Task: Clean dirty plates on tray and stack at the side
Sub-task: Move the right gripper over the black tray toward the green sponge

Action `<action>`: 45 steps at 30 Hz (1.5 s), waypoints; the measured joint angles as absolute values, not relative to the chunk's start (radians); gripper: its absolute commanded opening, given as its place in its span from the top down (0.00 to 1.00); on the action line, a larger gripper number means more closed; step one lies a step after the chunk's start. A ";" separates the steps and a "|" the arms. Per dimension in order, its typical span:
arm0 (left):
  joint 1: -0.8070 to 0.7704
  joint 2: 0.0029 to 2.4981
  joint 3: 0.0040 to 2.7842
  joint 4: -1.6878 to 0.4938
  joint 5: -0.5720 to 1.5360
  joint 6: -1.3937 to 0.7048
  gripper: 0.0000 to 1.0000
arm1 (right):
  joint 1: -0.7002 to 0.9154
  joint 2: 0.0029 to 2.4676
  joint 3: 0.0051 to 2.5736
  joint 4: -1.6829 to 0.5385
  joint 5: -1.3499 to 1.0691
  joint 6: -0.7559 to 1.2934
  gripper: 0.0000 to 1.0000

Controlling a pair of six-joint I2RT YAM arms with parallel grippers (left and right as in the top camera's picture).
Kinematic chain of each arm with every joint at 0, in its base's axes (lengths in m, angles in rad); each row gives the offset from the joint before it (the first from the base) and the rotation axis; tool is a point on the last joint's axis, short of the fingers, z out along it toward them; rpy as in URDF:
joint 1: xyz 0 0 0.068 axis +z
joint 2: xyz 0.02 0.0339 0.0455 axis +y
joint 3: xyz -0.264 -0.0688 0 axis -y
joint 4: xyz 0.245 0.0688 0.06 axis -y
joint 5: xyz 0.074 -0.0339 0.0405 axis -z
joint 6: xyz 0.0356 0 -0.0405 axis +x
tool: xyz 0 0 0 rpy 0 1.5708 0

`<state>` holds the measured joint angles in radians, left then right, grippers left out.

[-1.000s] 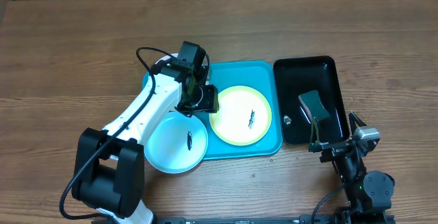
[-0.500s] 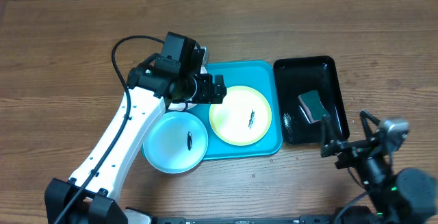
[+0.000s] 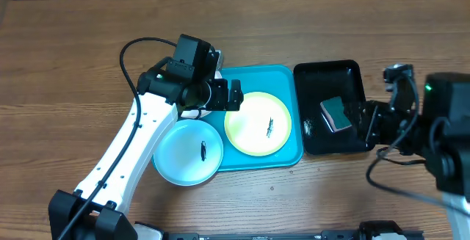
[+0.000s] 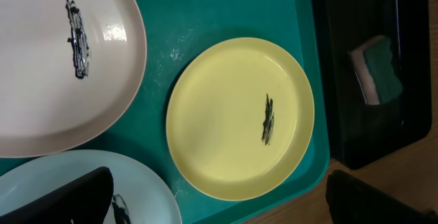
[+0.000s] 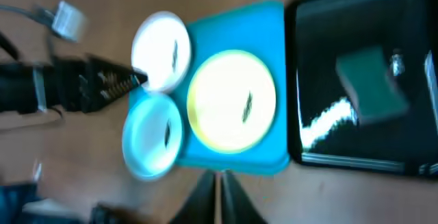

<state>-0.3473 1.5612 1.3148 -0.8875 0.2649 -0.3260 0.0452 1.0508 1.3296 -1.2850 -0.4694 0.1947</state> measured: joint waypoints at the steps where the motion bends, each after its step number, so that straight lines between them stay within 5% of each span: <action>1: -0.347 1.561 1.315 -0.887 0.265 -0.326 0.00 | 0.057 1.069 1.322 -1.291 -0.471 0.198 0.96; 9: -0.347 1.561 1.315 -0.887 0.265 -0.326 0.00 | 0.237 1.172 1.134 -1.254 -0.372 0.308 0.96; 24: -0.347 1.561 1.315 -0.887 0.265 -0.326 0.00 | 0.632 1.230 0.830 -0.828 -0.030 0.528 0.96; 45: -0.347 1.561 1.315 -0.887 0.265 -0.326 0.00 | 0.677 1.566 0.797 -0.705 0.108 0.546 0.96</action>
